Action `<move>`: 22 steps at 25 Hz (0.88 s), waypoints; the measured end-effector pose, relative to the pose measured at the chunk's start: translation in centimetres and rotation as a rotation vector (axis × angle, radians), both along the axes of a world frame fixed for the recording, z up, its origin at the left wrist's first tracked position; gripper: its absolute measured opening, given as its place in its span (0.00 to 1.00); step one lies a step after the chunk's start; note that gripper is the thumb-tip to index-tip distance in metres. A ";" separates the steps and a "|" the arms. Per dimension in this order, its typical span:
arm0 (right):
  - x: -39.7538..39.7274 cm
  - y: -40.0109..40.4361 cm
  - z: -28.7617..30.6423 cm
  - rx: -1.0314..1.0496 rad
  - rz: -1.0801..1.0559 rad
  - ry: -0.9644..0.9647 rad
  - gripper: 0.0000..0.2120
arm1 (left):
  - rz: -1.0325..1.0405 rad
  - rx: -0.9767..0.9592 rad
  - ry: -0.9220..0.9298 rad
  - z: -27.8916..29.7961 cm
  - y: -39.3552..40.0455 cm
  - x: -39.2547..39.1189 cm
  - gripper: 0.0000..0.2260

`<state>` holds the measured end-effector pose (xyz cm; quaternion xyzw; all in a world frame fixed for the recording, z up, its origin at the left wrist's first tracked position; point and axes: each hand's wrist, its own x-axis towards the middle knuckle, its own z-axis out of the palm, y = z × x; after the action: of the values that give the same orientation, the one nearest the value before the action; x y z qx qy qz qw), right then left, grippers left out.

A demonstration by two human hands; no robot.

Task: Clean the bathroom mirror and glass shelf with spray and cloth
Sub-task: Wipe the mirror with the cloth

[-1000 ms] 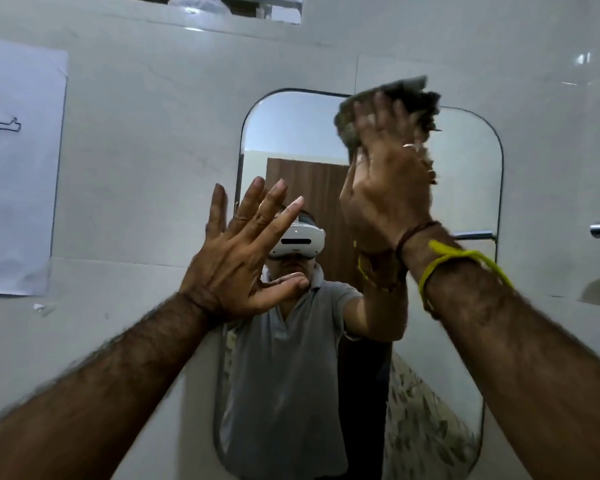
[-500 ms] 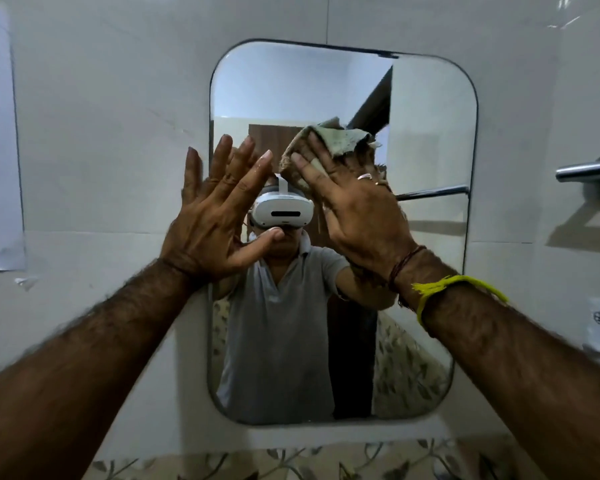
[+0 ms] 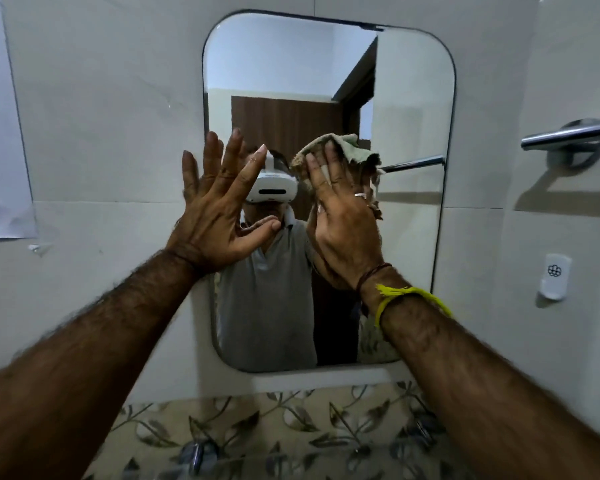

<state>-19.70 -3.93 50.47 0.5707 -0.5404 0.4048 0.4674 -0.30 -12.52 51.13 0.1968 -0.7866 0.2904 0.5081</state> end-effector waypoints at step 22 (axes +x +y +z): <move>-0.6 2.2 -13.6 0.156 -0.098 -0.100 0.34 | 0.071 0.338 -0.106 -14.3 5.2 0.0 0.44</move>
<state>-20.29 -1.75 36.88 0.5575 -0.6201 0.3662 0.4131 -0.29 -7.37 36.79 0.2914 -0.8426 0.1816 0.4148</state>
